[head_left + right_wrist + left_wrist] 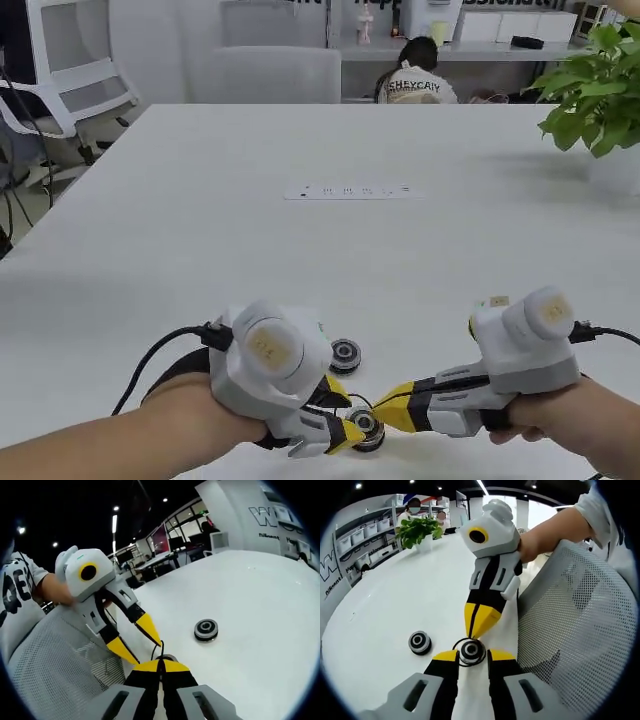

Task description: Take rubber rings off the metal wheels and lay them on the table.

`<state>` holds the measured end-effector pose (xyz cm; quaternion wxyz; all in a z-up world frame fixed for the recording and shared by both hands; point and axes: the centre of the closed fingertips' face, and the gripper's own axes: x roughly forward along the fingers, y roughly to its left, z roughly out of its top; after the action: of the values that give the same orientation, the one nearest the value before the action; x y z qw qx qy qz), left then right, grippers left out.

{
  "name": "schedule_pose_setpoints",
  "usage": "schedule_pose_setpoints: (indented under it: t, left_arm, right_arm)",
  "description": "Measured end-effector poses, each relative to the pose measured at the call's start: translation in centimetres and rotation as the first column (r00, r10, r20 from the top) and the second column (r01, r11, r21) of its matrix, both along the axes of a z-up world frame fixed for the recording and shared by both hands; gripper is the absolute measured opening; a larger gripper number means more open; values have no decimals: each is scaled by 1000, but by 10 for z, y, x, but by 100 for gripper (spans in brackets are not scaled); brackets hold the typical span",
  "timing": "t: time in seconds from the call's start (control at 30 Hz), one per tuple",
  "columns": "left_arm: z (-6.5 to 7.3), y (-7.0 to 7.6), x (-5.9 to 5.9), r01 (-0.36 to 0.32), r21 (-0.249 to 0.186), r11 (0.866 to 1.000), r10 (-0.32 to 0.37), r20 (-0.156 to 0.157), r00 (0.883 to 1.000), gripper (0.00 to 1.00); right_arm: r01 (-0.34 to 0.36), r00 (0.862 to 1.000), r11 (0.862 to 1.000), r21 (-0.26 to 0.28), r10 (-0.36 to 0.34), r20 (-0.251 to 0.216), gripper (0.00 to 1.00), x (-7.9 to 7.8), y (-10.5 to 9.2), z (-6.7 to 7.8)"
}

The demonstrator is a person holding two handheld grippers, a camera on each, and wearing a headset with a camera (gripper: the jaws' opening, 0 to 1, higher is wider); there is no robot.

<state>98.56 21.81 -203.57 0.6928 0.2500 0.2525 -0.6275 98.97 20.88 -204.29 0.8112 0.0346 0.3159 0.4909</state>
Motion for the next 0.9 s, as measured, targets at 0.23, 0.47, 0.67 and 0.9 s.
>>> schedule_pose_setpoints:
  t: [0.23,0.47,0.67,0.9]
  left_arm:
    - [14,14,-1,-42,-37,998,40,-44,998,28]
    - [32,32,-1,-111,-101,989,102,-95,990,36]
    - [42,44,0,-137,-127,982,126,-93,988,43]
    - [60,53,-1,-178,-181,967,159,-115,980,53]
  right_arm:
    - [-2,1000,1000,7,2,-1,0,-1,0,5]
    - [-7,1000,1000,12,7,4,0,0,1,11]
    - [-12,1000,1000,10,12,8,0,2,3,14]
    - [-10,1000,1000,15,9,20,0,9,5,21]
